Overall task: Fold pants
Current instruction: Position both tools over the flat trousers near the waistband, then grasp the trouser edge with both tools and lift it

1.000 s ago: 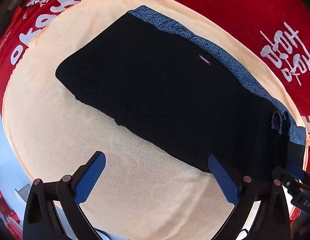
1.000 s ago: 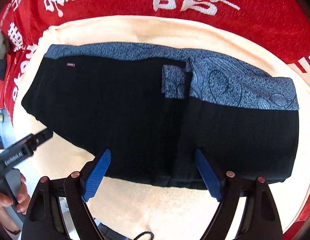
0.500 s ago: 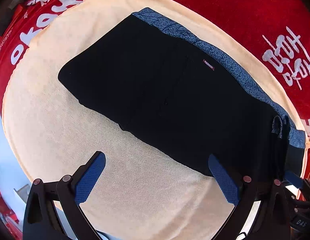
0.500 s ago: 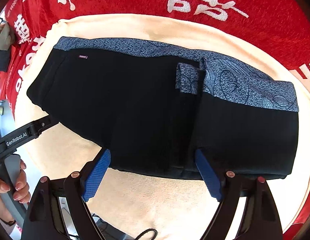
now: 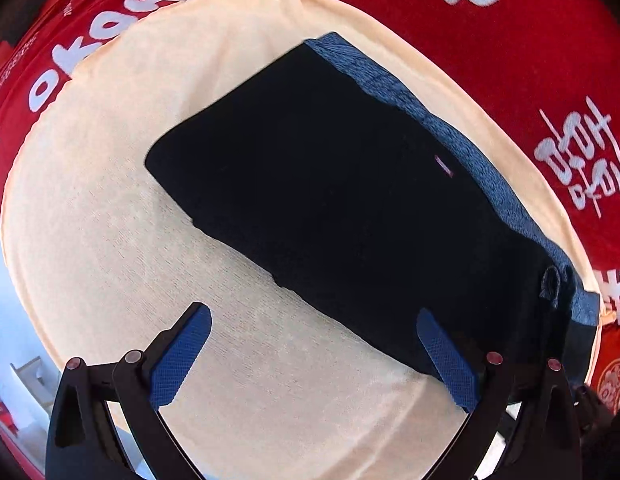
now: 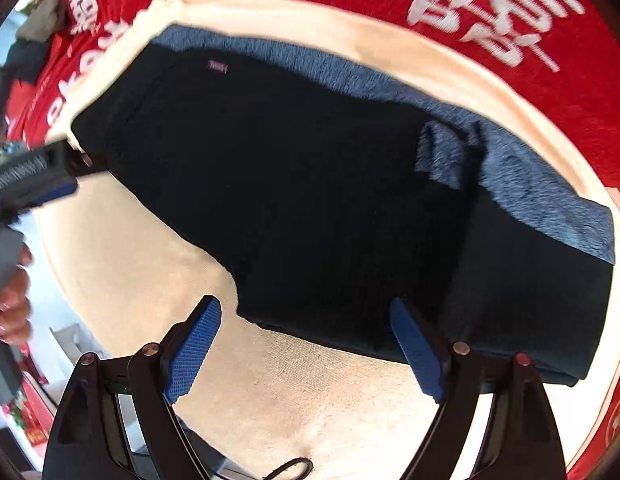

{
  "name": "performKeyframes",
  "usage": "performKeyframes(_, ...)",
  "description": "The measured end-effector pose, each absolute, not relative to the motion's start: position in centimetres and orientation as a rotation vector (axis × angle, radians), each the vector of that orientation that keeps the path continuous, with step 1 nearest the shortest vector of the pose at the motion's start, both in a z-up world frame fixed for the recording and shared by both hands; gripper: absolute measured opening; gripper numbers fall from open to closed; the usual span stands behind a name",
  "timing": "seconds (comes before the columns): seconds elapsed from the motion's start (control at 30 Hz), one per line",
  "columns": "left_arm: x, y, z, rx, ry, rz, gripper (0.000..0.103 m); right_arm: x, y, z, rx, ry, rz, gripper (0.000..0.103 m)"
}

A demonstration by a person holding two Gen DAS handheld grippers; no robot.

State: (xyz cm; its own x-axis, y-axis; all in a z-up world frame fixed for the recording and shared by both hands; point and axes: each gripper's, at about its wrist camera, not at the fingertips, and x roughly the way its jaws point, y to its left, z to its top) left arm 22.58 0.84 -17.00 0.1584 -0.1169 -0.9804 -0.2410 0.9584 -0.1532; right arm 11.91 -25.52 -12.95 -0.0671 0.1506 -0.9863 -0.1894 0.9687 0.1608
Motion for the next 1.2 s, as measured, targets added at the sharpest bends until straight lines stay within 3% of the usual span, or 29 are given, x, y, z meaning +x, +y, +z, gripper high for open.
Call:
performKeyframes(0.57,22.6,8.0,-18.8,-0.746,1.283,-0.1,0.103,12.5,-26.2,-14.1,0.052,1.621,0.283,0.095)
performKeyframes(1.03,24.5,7.2,-17.1,-0.832,1.18,-0.179,0.103,12.3,-28.0,-13.7,0.074,1.623,0.301,0.095)
performKeyframes(1.2,25.4,6.8,-19.1,-0.794,1.254,-0.128,0.103,12.4,-28.2,-13.8,0.076,1.62,0.307,0.095)
